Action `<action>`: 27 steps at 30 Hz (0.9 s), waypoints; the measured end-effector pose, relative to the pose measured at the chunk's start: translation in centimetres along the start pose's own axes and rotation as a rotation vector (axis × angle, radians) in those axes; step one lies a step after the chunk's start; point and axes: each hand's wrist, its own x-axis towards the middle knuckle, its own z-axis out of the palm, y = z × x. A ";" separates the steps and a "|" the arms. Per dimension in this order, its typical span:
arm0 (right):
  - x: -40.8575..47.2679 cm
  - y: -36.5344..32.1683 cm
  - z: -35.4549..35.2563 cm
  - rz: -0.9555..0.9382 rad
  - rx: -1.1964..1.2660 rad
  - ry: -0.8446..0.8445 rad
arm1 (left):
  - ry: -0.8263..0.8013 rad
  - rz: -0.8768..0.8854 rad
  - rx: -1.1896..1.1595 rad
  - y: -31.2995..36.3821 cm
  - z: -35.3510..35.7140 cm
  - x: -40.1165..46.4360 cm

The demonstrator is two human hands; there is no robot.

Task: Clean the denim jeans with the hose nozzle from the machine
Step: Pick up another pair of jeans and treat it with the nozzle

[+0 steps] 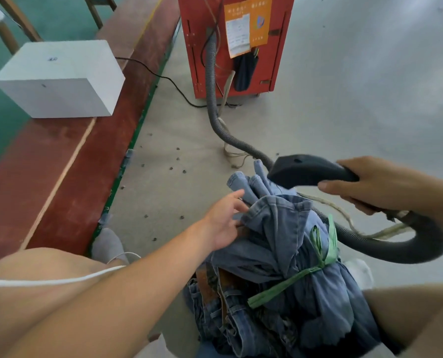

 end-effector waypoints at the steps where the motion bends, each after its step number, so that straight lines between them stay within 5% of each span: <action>1: -0.4 0.0 -0.2 0.002 0.014 -0.074 | 0.038 0.005 -0.122 0.1 0.1 -0.1; 5: -0.7 -0.4 1.3 -0.027 -0.005 -0.226 | 0.001 -0.024 -0.334 -0.2 0.4 -0.1; 9: 0.4 -0.3 1.6 -0.033 -0.023 -0.037 | -0.182 -0.022 -0.174 -1.3 1.5 -0.6; 13: -0.2 1.3 -1.2 0.031 0.160 0.075 | -0.073 0.077 0.021 -2.6 2.1 -0.7; 19: -1.2 1.0 0.2 0.040 0.067 -0.331 | -0.057 0.099 0.289 -4.1 2.5 -0.6; 24: 1.0 0.3 0.9 0.007 0.060 -0.036 | -0.088 0.164 0.475 -4.7 2.6 -0.7; 27: 0.2 1.5 -1.6 0.071 0.114 -0.038 | 0.009 0.208 0.464 -5.0 2.6 -0.7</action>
